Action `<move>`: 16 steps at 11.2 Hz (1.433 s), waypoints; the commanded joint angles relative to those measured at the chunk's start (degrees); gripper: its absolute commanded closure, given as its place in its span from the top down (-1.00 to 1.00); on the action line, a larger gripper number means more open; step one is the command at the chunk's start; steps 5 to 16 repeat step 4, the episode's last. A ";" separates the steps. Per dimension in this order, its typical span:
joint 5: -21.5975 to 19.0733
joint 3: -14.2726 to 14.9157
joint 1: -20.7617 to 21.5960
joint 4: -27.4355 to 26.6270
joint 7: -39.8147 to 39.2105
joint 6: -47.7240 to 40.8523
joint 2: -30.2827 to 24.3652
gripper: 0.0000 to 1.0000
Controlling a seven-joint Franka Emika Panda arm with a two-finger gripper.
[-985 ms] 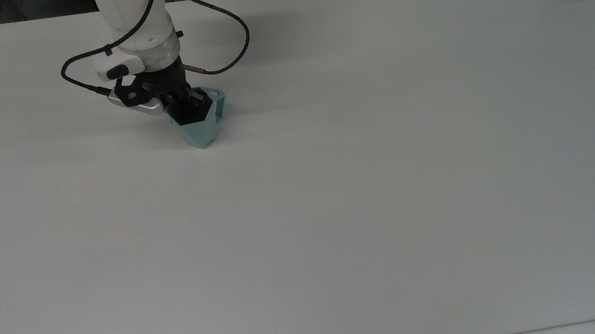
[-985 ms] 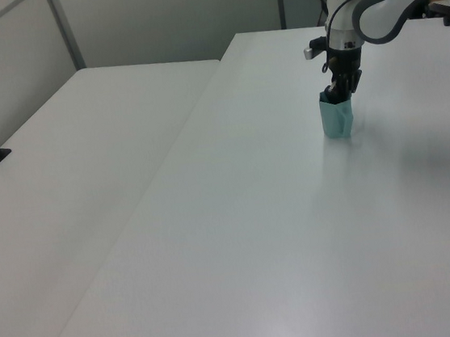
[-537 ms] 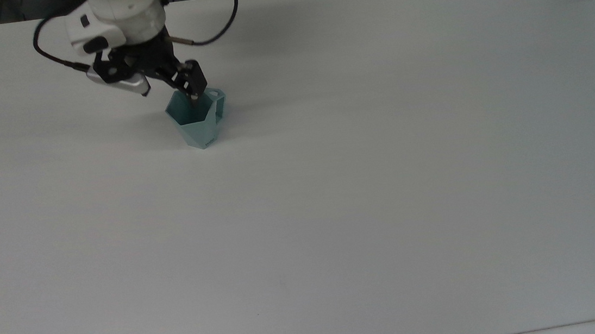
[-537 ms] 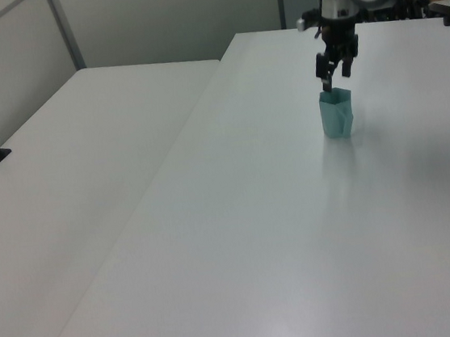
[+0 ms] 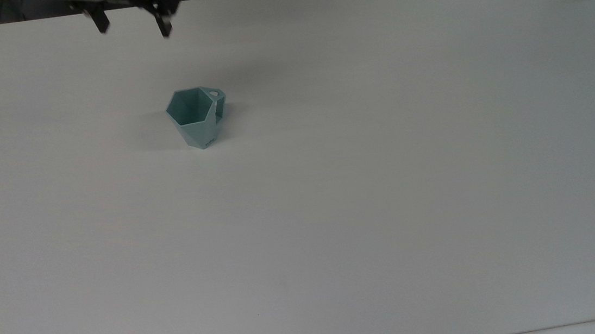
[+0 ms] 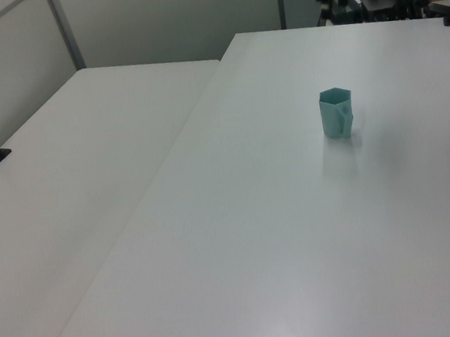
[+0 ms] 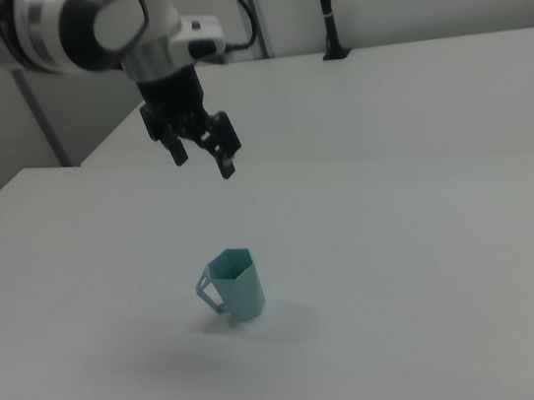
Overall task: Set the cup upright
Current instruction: 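Open the gripper and raise it away from the cup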
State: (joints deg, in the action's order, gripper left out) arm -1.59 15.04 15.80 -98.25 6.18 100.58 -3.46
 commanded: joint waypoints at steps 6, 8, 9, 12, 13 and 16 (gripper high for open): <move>1.50 0.25 -2.18 2.19 -10.84 -4.34 0.12 1.00; 1.50 0.25 -2.18 2.19 -10.84 -4.34 0.12 1.00; 1.50 0.25 -2.18 2.19 -10.84 -4.34 0.12 1.00; 1.50 0.25 -2.18 2.19 -10.84 -4.34 0.12 1.00; 1.50 0.25 -2.18 2.19 -10.84 -4.34 0.12 1.00; 1.50 0.25 -2.18 2.19 -10.84 -4.34 0.12 1.00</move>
